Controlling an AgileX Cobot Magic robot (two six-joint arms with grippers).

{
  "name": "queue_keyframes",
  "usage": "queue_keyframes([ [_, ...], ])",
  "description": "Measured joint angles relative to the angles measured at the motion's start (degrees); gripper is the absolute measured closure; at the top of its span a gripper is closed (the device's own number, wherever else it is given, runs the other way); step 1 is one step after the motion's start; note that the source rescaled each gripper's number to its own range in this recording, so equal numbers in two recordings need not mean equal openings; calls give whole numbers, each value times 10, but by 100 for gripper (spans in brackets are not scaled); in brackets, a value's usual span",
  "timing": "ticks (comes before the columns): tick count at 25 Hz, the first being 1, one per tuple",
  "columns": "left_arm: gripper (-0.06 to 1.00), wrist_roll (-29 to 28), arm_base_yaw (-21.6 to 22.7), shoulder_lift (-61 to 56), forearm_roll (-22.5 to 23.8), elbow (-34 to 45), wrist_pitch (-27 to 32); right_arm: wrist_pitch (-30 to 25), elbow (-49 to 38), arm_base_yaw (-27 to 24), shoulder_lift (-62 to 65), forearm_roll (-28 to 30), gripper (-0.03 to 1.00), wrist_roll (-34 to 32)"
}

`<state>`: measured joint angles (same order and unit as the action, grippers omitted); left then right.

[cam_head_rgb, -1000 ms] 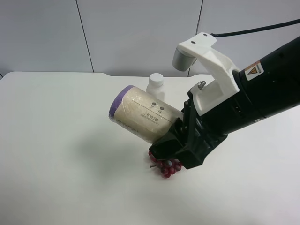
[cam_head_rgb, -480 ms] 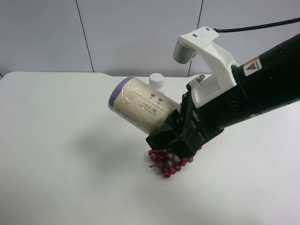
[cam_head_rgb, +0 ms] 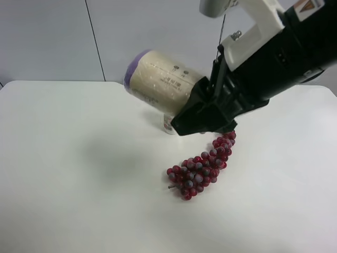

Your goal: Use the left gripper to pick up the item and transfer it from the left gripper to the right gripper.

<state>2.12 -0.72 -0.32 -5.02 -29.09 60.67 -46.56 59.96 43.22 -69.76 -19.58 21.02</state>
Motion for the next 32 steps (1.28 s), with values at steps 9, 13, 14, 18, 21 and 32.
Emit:
queue_keyframes([
  [9,-5,0,0,0,0,0,0,-51,44,-44,0,11,97,-19],
  [13,-5,0,0,0,0,0,0,-57,44,-122,14,12,97,-7],
  [14,-5,0,0,0,0,0,0,-64,44,-141,19,12,97,-3],
  [18,-5,0,0,0,0,0,0,-103,44,-231,32,12,97,24],
  [21,-5,0,0,0,0,0,0,-111,44,-273,33,13,97,32],
  [32,-5,0,0,0,0,0,0,-57,44,-346,-36,42,97,10],
])
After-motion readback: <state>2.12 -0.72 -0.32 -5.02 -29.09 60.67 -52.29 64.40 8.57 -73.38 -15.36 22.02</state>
